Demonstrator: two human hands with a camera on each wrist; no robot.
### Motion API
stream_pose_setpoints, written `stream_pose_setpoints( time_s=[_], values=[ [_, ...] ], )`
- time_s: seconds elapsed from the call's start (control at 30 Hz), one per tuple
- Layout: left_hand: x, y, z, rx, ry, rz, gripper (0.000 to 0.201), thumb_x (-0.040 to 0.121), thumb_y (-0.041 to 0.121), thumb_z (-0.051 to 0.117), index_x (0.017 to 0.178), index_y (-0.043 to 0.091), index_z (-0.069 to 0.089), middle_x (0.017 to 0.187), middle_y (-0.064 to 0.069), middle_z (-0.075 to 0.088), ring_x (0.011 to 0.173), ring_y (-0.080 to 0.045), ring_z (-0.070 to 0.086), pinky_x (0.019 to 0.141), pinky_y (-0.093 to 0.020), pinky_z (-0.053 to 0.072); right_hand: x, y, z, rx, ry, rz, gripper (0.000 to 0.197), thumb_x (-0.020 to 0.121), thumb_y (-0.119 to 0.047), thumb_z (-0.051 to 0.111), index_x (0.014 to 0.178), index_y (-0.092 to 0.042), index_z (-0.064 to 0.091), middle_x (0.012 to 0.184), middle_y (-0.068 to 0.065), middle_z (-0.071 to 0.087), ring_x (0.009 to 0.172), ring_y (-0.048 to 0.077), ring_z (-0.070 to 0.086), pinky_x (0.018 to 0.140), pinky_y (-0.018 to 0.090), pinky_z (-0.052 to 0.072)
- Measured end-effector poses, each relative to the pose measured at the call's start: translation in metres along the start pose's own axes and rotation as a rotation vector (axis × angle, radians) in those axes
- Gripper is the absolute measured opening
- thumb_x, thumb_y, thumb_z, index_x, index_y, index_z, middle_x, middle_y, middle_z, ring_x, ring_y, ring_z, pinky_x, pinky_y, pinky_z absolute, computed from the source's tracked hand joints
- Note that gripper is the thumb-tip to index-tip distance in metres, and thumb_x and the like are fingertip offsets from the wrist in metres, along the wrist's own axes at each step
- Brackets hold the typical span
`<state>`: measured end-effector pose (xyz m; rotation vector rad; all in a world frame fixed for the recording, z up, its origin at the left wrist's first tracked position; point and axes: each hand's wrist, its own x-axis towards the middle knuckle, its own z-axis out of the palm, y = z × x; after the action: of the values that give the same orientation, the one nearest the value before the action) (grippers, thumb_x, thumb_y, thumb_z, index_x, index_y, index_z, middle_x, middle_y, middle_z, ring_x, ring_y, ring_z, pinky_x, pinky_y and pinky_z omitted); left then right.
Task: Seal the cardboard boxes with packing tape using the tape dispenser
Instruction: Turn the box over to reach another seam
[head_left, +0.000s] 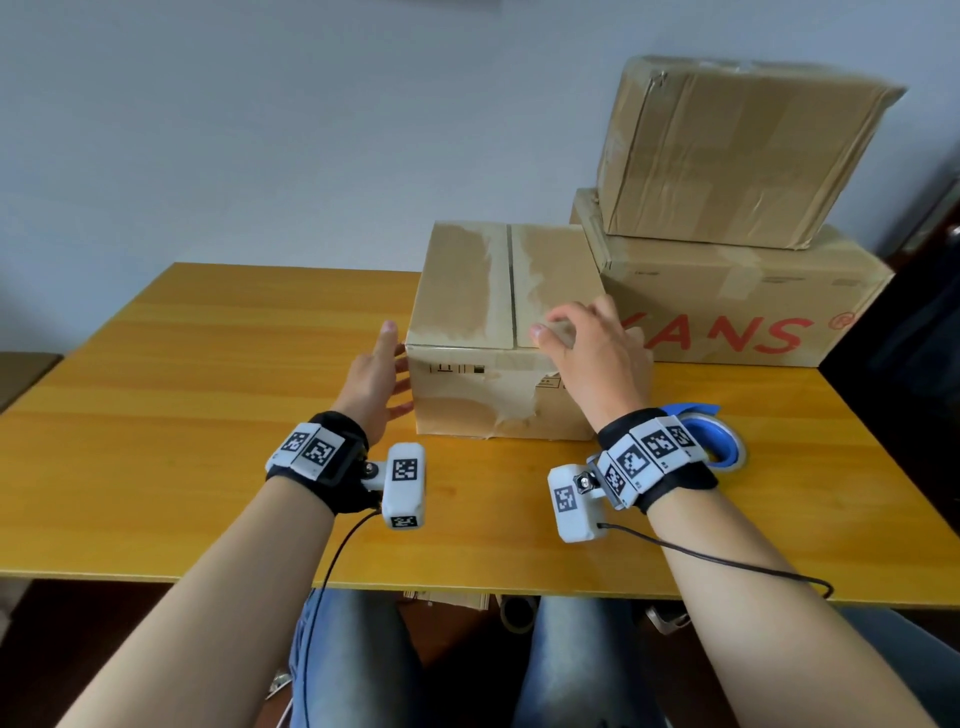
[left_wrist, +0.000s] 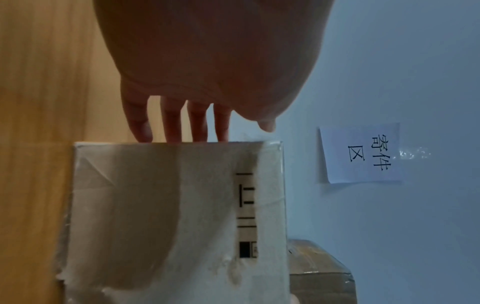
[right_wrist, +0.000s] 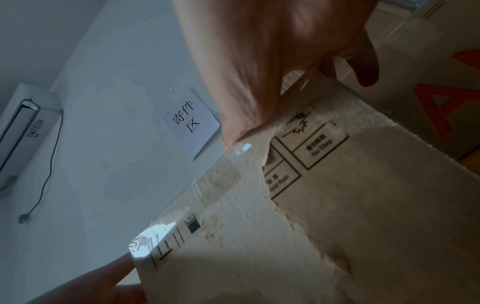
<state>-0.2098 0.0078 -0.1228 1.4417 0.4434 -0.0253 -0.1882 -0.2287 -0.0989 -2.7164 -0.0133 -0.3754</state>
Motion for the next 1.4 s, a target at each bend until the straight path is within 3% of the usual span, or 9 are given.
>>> stream_pose_setpoints(
  time_s=[0.17, 0.37, 0.53, 0.67, 0.77, 0.9, 1.03, 1.3, 1.4],
  values=[
    [-0.006, -0.017, -0.005, -0.121, -0.053, 0.026, 0.033, 0.100, 0.049, 0.052, 0.115, 0.022, 0.064, 0.097, 0.010, 0.070, 0.100, -0.016, 0.061, 0.082, -0.036, 0.046, 0.001, 0.000, 0.002, 0.008, 0.010, 0.000, 0.037, 0.094, -0.066, 0.045, 0.116, -0.040, 0.060, 0.123, -0.005, 0.049, 0.102, 0.036, 0.053, 0.087, 0.049, 0.049],
    [-0.005, -0.018, 0.003, -0.044, -0.093, 0.065, 0.026, 0.108, 0.037, 0.036, 0.125, 0.028, 0.053, 0.113, 0.005, 0.063, 0.101, -0.013, 0.058, 0.082, -0.032, 0.044, 0.000, -0.001, 0.003, 0.012, 0.018, 0.004, 0.038, 0.094, -0.066, 0.045, 0.117, -0.039, 0.060, 0.122, -0.005, 0.050, 0.102, 0.036, 0.052, 0.086, 0.049, 0.050],
    [0.001, -0.020, 0.001, 0.136, -0.112, 0.067, 0.034, 0.109, 0.014, 0.034, 0.137, 0.031, 0.044, 0.111, 0.019, 0.055, 0.100, -0.007, 0.056, 0.075, -0.029, 0.047, -0.001, 0.000, 0.003, 0.006, 0.009, -0.004, 0.038, 0.095, -0.065, 0.045, 0.116, -0.038, 0.060, 0.122, -0.006, 0.051, 0.102, 0.037, 0.053, 0.087, 0.049, 0.049],
    [0.002, -0.007, 0.002, 0.039, -0.022, -0.022, 0.027, 0.105, 0.029, 0.045, 0.131, 0.025, 0.050, 0.112, 0.004, 0.061, 0.098, -0.018, 0.057, 0.088, -0.042, 0.044, 0.000, -0.001, 0.000, 0.006, 0.005, -0.003, 0.039, 0.095, -0.066, 0.044, 0.118, -0.039, 0.060, 0.124, -0.007, 0.051, 0.104, 0.036, 0.053, 0.088, 0.049, 0.047],
    [0.005, 0.010, 0.003, 0.036, 0.098, 0.042, 0.035, 0.104, 0.036, 0.046, 0.132, 0.017, 0.051, 0.106, 0.002, 0.064, 0.089, -0.016, 0.060, 0.078, -0.037, 0.046, -0.002, -0.001, -0.002, 0.006, 0.005, -0.001, 0.040, 0.095, -0.066, 0.044, 0.119, -0.039, 0.060, 0.124, -0.006, 0.051, 0.104, 0.036, 0.054, 0.088, 0.047, 0.046],
    [-0.004, 0.025, 0.020, 0.185, 0.002, 0.106, 0.072, 0.096, 0.056, 0.053, 0.151, 0.015, 0.031, 0.134, -0.002, 0.055, 0.113, -0.022, 0.058, 0.090, -0.040, 0.050, -0.003, -0.003, -0.003, 0.013, 0.007, 0.005, 0.040, 0.095, -0.065, 0.045, 0.119, -0.038, 0.061, 0.124, -0.006, 0.051, 0.104, 0.037, 0.053, 0.087, 0.047, 0.046],
    [-0.004, 0.025, 0.029, 0.251, -0.023, 0.147, 0.092, 0.095, 0.054, 0.059, 0.159, 0.016, 0.006, 0.153, -0.008, 0.039, 0.134, -0.029, 0.046, 0.109, -0.049, 0.042, -0.004, -0.003, -0.002, 0.016, 0.000, 0.012, 0.040, 0.095, -0.065, 0.045, 0.120, -0.038, 0.061, 0.124, -0.005, 0.050, 0.105, 0.038, 0.052, 0.088, 0.047, 0.046],
    [0.002, 0.023, 0.013, -0.023, -0.162, -0.074, 0.062, 0.096, 0.042, 0.060, 0.150, 0.019, 0.040, 0.134, -0.008, 0.063, 0.112, -0.025, 0.064, 0.083, -0.043, 0.058, -0.003, -0.005, -0.001, 0.007, -0.009, 0.001, 0.038, 0.098, -0.062, 0.043, 0.120, -0.035, 0.058, 0.125, -0.002, 0.046, 0.105, 0.039, 0.049, 0.086, 0.045, 0.044],
    [-0.002, 0.027, 0.013, 0.060, -0.167, -0.093, 0.079, 0.092, 0.049, 0.061, 0.158, 0.029, 0.023, 0.154, -0.004, 0.044, 0.135, -0.027, 0.047, 0.112, -0.060, 0.033, -0.005, -0.006, -0.002, -0.010, -0.018, -0.004, 0.038, 0.098, -0.062, 0.041, 0.121, -0.036, 0.057, 0.127, -0.002, 0.046, 0.106, 0.039, 0.050, 0.089, 0.047, 0.045]
  ],
)
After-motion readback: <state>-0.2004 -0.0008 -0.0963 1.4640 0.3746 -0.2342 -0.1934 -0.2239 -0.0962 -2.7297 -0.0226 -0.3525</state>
